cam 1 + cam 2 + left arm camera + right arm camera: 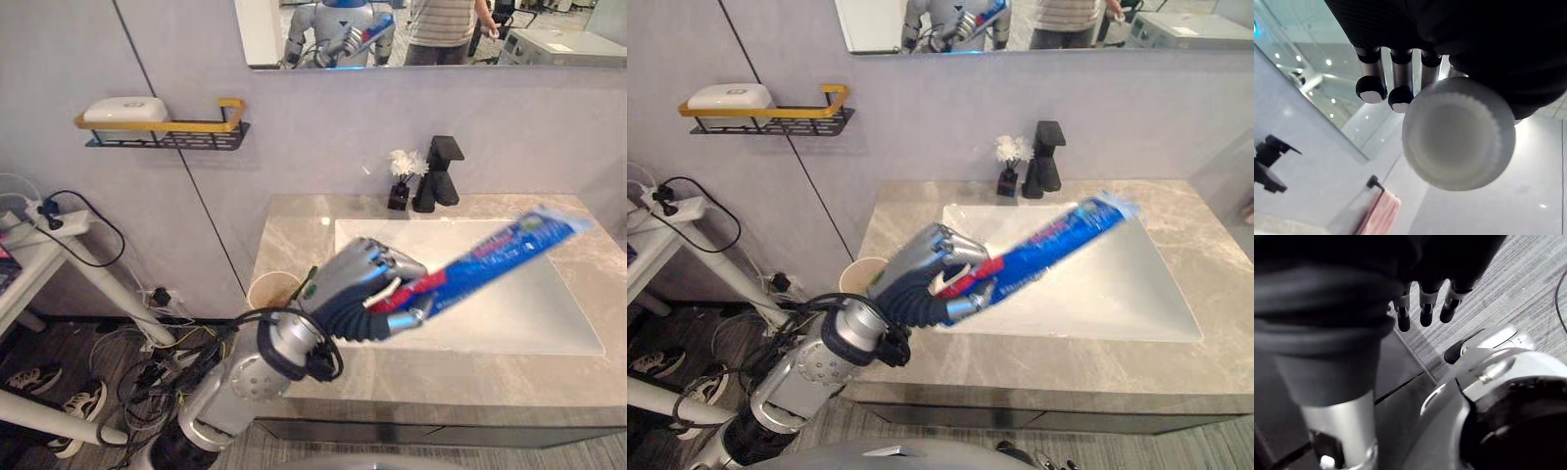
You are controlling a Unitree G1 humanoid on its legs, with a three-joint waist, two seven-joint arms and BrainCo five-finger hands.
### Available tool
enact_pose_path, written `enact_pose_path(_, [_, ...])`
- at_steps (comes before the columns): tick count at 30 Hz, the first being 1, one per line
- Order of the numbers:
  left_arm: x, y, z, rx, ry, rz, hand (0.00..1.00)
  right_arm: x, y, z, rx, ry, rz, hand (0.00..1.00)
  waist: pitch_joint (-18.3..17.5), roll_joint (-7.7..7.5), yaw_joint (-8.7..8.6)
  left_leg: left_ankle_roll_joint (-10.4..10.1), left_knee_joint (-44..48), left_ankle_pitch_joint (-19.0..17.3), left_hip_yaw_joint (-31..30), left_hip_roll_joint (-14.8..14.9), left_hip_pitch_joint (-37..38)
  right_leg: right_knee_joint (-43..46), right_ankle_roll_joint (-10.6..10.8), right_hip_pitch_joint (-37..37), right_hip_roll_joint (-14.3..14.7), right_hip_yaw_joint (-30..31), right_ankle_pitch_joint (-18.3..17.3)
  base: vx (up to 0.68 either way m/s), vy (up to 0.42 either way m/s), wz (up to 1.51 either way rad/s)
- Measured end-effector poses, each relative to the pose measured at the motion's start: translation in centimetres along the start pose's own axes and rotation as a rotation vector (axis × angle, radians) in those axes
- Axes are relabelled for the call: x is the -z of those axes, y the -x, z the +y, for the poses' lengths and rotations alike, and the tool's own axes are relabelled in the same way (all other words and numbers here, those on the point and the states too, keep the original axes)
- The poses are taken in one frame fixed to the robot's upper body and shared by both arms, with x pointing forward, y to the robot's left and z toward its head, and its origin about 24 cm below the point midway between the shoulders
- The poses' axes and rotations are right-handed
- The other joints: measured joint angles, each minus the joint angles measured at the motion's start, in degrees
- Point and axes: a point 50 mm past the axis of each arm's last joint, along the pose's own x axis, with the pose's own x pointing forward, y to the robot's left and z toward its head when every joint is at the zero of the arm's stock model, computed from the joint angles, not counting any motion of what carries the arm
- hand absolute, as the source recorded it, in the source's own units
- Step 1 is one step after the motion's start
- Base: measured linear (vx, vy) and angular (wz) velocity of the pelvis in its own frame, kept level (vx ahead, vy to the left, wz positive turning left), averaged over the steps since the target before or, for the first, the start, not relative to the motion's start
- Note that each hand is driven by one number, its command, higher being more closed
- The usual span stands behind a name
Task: Organize washtable
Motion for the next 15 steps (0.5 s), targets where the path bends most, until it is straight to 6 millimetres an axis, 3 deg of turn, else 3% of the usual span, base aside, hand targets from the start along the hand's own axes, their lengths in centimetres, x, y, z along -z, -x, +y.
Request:
enact_pose_path(4, [0.3,0.0,1.5,-0.088,-0.058,0.014,1.00,-2.1,1.0,0.2,0.002,-0.064,-0.169,0.00,-0.05,-0.10,-1.29,0.00,0.07,-0.01,1.19,-0.03,0.03,0.18,0.06,-0.87,0.03,1.36,0.11,0.02,0.007,-0.21])
enact_pose_path(9, [0.7,0.2,2.7,-0.159,-0.095,0.037,1.00,-5.3,2.4,-0.3,0.049,-0.199,-0.377,0.00,-0.02,-0.21,-1.40,0.06,-0.11,-0.13,4.25,0.02,-0.91,-0.08,0.26,-3.59,0.40,4.23,1.02,-0.02,0.010,-0.32])
enact_pose_path(12, [1.0,0.6,3.4,-0.203,-0.142,0.069,1.00,-8.3,4.2,-1.0,0.086,-0.233,-0.546,0.00,-0.01,0.04,-1.47,0.18,-0.58,-0.25,6.90,0.06,-0.99,-0.06,0.14,-5.38,0.76,6.87,1.47,0.00,0.013,-0.45])
enact_pose_path(14, [0.8,0.8,3.9,-0.228,-0.169,0.075,1.00,-11.8,6.2,-2.0,0.144,-0.240,-0.726,0.00,0.25,0.30,-1.47,0.28,-0.61,-0.51,9.26,0.04,-0.97,-0.07,0.53,-6.66,1.00,8.92,2.23,0.02,0.014,-0.49])
enact_pose_path(15, [0.7,0.8,4.1,-0.233,-0.175,0.072,1.00,-12.7,6.8,-2.3,0.159,-0.243,-0.772,0.00,0.32,0.38,-1.51,0.29,-0.66,-0.51,9.52,0.02,-0.95,-0.06,0.41,-6.83,1.01,9.30,2.35,0.02,0.013,-0.32])
